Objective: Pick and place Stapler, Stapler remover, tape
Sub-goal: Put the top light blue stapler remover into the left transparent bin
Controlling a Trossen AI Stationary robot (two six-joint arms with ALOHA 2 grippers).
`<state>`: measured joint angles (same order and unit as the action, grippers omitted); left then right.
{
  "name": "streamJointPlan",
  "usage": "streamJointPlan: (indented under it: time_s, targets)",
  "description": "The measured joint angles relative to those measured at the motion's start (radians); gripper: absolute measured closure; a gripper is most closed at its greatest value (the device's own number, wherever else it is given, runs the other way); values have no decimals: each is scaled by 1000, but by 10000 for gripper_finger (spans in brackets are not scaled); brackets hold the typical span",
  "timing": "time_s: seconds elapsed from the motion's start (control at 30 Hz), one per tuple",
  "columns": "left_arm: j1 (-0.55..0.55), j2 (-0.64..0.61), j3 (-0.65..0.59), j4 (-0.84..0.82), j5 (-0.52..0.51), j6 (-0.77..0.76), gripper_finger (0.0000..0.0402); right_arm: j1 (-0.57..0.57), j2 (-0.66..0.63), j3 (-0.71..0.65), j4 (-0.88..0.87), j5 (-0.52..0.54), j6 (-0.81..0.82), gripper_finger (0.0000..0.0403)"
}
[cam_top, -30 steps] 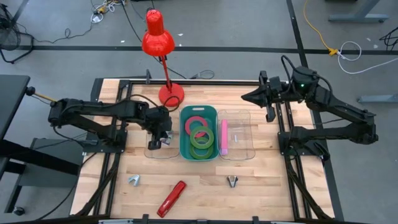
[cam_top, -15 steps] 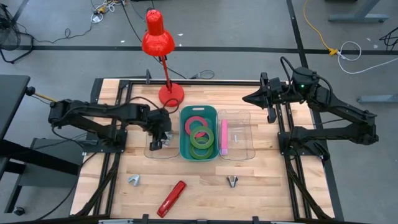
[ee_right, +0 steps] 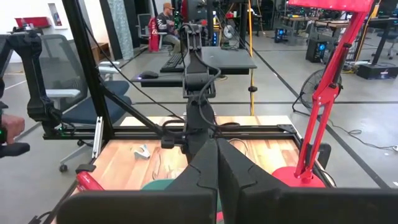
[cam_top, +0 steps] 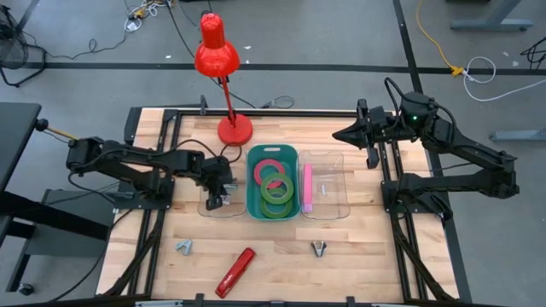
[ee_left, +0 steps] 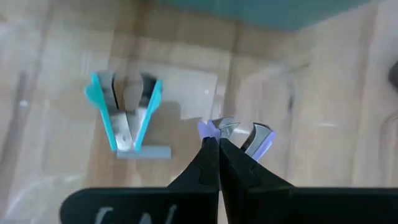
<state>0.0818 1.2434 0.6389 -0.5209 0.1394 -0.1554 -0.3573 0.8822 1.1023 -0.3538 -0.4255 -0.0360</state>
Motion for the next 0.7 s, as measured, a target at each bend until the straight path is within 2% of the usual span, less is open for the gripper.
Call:
streamJointPlan:
  time_s: [0.43, 0.7]
  targets:
    - [0, 0, -51, 38, -2, -43, 396, 0, 0, 0, 0, 0, 0, 402]
    - [-1, 0, -51, 41, -3, -32, 360, 0, 0, 0, 0, 0, 0, 402]
